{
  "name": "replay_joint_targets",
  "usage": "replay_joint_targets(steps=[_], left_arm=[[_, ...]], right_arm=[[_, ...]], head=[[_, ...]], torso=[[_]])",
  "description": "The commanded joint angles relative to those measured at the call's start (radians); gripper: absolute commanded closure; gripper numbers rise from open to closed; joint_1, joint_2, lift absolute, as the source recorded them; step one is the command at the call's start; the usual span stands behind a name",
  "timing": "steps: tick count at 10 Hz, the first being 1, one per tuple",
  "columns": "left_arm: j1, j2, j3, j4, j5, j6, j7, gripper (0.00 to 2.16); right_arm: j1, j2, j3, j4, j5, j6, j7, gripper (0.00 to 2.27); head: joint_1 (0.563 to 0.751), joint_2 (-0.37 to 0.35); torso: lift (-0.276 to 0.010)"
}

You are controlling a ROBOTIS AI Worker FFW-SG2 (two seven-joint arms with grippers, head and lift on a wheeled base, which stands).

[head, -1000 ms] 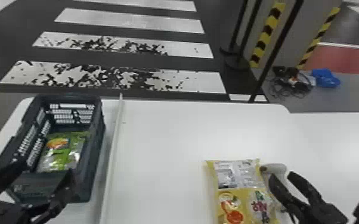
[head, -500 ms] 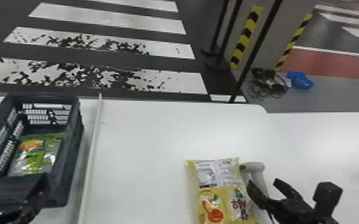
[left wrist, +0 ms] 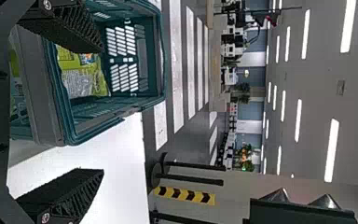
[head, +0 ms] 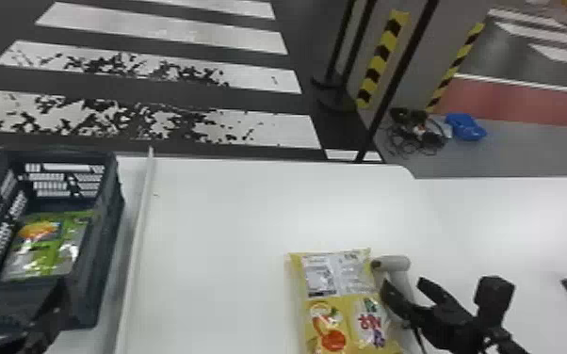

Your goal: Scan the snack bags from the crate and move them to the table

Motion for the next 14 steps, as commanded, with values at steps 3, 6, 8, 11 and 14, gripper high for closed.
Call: replay_joint_targets(steps=[3, 6, 8, 11, 14], left_arm=[[0.01, -0.002, -0.011, -0.01, -0.015, 0.0, -0.001, 0.08], [0.017, 0.0, -0.011, -0.022, -0.02, 0.0, -0.001, 0.08], [0.018, 0.001, -0.011, -0.022, -0.02, -0.003, -0.001, 0.08], [0.014, 0.006, -0.011, -0.015, -0.02, -0.015, 0.0, 0.08], [0.001, 0.012, -0.019, -0.013, -0.02, -0.018, 0.0, 0.08]], right_arm=[[-0.031, -0.022, 0.006, 0.048, 0.017, 0.049, 0.014, 1.17], [-0.03, -0.022, 0.002, 0.047, 0.014, 0.077, 0.011, 2.24], [-0.019, -0.019, -0.014, 0.016, 0.012, 0.071, 0.0, 2.24], [0.058, 0.001, -0.075, -0.169, -0.012, 0.123, -0.049, 2.24], [0.144, 0.041, -0.115, -0.352, -0.055, 0.209, -0.061, 2.24]], head=[[0.695, -0.276], [0.695, -0.288], [0.695, -0.293], [0.695, -0.306], [0.695, -0.305]], torso=[[-0.095], [-0.095], [-0.095], [-0.095], [-0.095]])
